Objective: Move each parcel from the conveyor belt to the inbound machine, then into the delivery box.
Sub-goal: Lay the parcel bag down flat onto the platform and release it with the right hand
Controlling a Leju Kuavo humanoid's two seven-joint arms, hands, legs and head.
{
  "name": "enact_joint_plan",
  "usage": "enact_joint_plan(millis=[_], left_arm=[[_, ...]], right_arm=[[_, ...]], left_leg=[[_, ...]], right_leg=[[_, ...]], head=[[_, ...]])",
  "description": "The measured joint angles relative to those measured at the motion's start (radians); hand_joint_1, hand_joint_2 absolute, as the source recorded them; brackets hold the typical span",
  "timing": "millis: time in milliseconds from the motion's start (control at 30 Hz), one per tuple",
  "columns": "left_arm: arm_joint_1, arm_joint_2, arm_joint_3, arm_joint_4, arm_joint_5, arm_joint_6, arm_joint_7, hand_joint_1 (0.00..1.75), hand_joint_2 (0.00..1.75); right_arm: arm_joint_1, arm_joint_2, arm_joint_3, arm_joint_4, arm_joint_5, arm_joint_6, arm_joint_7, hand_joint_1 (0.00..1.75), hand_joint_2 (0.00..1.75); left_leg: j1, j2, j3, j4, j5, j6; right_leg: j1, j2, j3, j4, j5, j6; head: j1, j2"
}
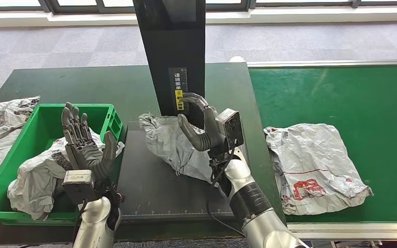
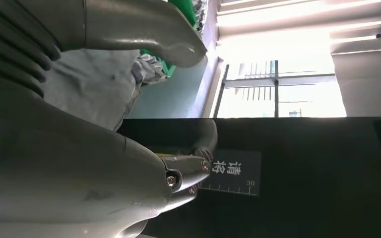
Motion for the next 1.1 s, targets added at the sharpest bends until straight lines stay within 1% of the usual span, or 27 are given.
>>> enact_joint_plan(millis=[267,367,433,533,667,800,867,933,1100], left_arm=[[0.000,0.000,0.000,0.000,0.000,0.000,0.001,0.00,1.75],[0.000,0.000,0.000,0.000,0.000,0.000,0.002,0.00,1.75],[0.000,0.000,0.000,-0.001,-0.002,0.001,0.002,0.00,1.75],[0.000,0.000,-0.003,-0.002,-0.012,0.004,0.004,0.00,1.75],[-0.001,0.000,-0.010,-0.006,-0.032,0.010,0.006,0.00,1.75],[-0.008,0.000,-0.036,0.003,-0.148,-0.006,0.022,0.00,1.75],[-0.015,0.000,-0.056,0.021,-0.204,-0.015,0.032,0.00,1.75],[-0.023,0.000,-0.075,0.041,-0.230,-0.019,0.036,0.00,1.75],[-0.046,0.000,-0.116,0.102,-0.317,-0.078,0.047,0.00,1.75]], right_arm=[[-0.004,0.000,0.000,0.033,0.024,-0.012,-0.001,0.00,0.00],[-0.004,0.000,0.000,0.037,0.048,-0.042,0.002,0.00,0.00],[0.001,0.000,0.000,0.032,0.085,-0.103,-0.005,0.00,0.00],[0.038,0.000,-0.003,-0.026,0.177,-0.235,-0.014,0.00,0.00],[0.109,0.000,-0.017,-0.155,0.277,-0.331,-0.010,0.00,0.00],[0.192,-0.004,-0.020,-0.342,0.380,-0.543,-0.033,0.00,0.00],[0.225,-0.012,-0.020,-0.451,0.413,-0.615,-0.036,0.00,0.87],[0.246,-0.019,-0.020,-0.534,0.430,-0.648,-0.037,0.00,1.75],[0.283,-0.029,-0.020,-0.696,0.499,-0.717,-0.037,0.00,1.75]], left_leg=[[0.000,0.000,0.000,0.000,0.000,0.000],[0.000,0.000,0.000,0.000,0.000,0.000],[0.000,0.000,0.000,0.000,0.000,0.000],[0.000,0.000,0.000,0.001,0.000,0.000],[0.000,0.001,0.000,0.001,0.000,0.000],[-0.001,0.000,0.000,0.001,0.000,0.000],[-0.001,0.001,0.000,0.001,-0.001,0.000],[-0.001,0.003,0.000,0.001,-0.001,0.001],[-0.001,0.004,0.001,0.001,-0.001,0.001]], right_leg=[[0.000,0.000,0.000,0.000,0.000,0.000],[0.000,0.000,-0.001,0.000,0.000,0.000],[0.000,0.000,-0.001,0.000,0.000,0.000],[0.000,0.000,-0.001,0.000,0.000,0.000],[0.000,0.002,-0.001,0.000,0.000,0.000],[0.000,0.000,-0.002,-0.001,0.000,0.000],[-0.001,0.002,-0.002,-0.001,0.000,0.000],[-0.001,0.004,-0.002,-0.001,0.000,0.001],[-0.001,0.004,-0.002,-0.001,0.001,0.001]], head=[[0.000,0.000],[0.000,0.000],[0.000,0.000],[0.000,0.000],[0.000,0.000],[0.000,0.000],[0.000,0.000],[0.000,0.000],[0.000,0.000]])
